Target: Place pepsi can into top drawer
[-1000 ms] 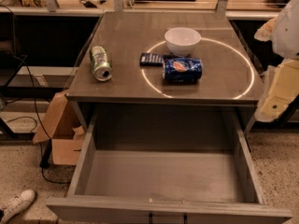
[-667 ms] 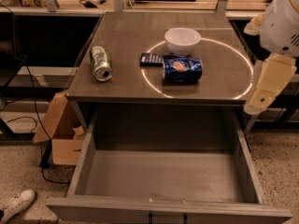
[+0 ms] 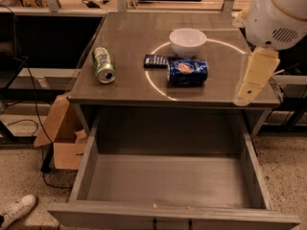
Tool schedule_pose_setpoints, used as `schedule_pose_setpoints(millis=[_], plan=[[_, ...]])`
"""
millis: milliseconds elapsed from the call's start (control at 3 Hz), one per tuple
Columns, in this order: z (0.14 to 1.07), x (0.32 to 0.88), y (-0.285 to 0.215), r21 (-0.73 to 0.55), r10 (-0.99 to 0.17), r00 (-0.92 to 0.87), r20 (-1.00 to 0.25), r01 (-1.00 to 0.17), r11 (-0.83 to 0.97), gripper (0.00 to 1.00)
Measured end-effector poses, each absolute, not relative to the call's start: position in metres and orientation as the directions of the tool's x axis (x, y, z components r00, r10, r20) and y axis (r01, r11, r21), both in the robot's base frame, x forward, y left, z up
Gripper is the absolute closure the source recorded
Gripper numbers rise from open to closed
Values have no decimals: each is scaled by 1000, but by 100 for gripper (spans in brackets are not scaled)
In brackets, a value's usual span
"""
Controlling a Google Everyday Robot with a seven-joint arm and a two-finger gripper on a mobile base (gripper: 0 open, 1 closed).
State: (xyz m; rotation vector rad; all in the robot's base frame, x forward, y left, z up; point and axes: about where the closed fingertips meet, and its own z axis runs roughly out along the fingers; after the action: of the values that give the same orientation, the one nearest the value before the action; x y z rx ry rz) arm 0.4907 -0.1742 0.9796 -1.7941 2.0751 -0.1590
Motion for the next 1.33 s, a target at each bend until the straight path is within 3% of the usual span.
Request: schedule_pose_setpoints(millis=[1333], plan=[[957,547,-150,-354,-968,-52,-245,-925,139,0]])
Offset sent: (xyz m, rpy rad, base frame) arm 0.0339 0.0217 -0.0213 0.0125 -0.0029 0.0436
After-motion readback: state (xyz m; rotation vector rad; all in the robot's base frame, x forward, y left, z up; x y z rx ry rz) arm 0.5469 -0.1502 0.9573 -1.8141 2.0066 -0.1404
